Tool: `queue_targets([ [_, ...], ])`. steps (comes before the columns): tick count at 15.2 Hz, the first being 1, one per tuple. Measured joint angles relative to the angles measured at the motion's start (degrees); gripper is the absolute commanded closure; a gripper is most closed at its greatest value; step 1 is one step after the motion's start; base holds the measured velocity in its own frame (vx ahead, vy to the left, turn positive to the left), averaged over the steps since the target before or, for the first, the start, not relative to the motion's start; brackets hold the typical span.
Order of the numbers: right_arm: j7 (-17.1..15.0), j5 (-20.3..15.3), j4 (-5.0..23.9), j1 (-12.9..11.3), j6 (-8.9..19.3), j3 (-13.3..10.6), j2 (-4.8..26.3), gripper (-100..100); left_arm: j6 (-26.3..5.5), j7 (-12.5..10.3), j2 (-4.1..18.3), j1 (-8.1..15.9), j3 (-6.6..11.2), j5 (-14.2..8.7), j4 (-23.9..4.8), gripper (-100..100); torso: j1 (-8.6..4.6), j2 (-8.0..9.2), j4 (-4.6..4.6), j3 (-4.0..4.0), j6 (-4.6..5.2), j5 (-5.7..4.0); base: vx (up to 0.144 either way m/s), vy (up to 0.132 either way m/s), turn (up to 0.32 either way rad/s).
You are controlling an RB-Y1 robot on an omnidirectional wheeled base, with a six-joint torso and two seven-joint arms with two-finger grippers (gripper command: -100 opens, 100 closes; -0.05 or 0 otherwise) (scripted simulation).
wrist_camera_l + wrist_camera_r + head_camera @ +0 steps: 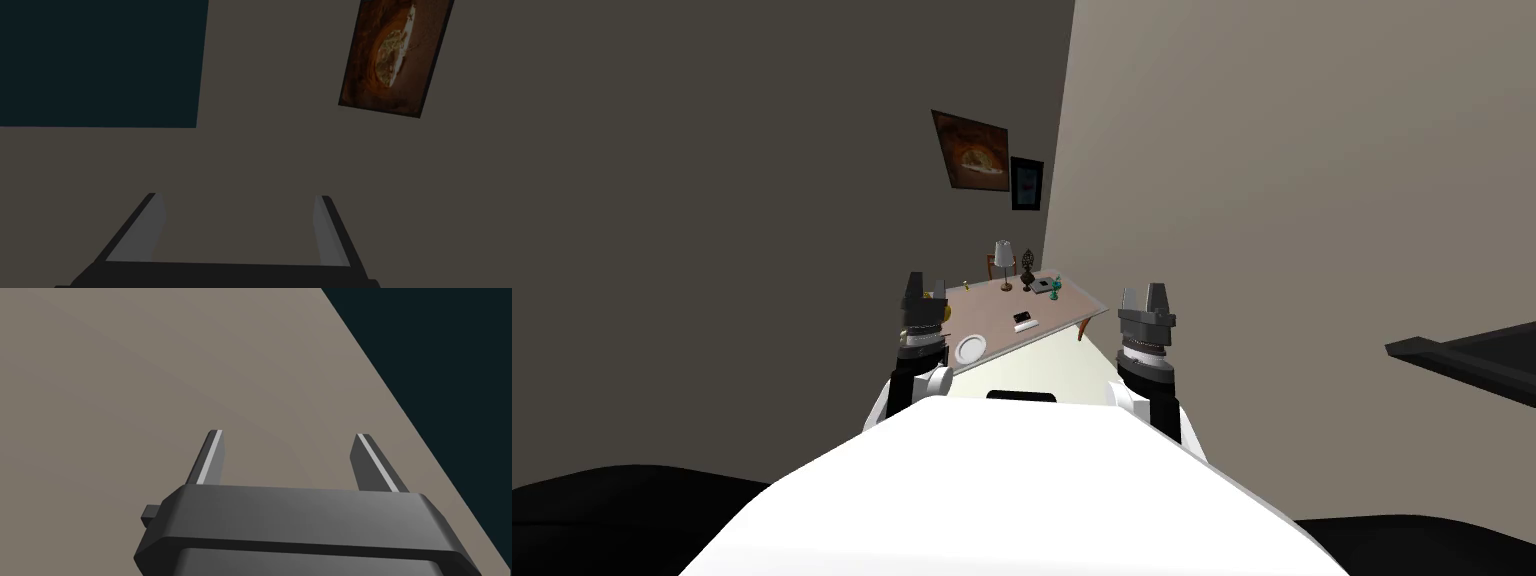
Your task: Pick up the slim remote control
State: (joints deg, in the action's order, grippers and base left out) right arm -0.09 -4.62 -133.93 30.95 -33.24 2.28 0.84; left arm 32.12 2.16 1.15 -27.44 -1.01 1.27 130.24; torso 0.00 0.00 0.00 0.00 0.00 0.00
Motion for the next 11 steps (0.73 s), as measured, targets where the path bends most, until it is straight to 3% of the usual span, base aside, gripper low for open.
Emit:
queue_targets([
  [4,0.00,0.00,0.00,0.00,0.00,-0.01,0.00,0,-1.82,-0.37,3.52,0.40,0.88,-0.48,-2.27,-100,-0.11,-0.06,-0.02,-0.04,0.02,-0.02,0.014,-0.030,-0.113],
  [7,0.00,0.00,0.00,-0.01,0.00,-0.01,0.00,0,-4.97,-1.07,5.90,1.22,2.41,-1.29,-3.82,-100,-0.17,-0.10,-0.02,-0.06,0.04,-0.03,0.021,-0.046,-0.154],
  [11,0.00,0.00,0.00,0.00,0.00,-0.01,0.00,0,-8.16,-1.73,7.71,1.71,3.74,-2.01,-7.10,-100,-0.17,-0.10,-0.03,-0.06,0.03,-0.03,0.022,-0.039,-0.144],
])
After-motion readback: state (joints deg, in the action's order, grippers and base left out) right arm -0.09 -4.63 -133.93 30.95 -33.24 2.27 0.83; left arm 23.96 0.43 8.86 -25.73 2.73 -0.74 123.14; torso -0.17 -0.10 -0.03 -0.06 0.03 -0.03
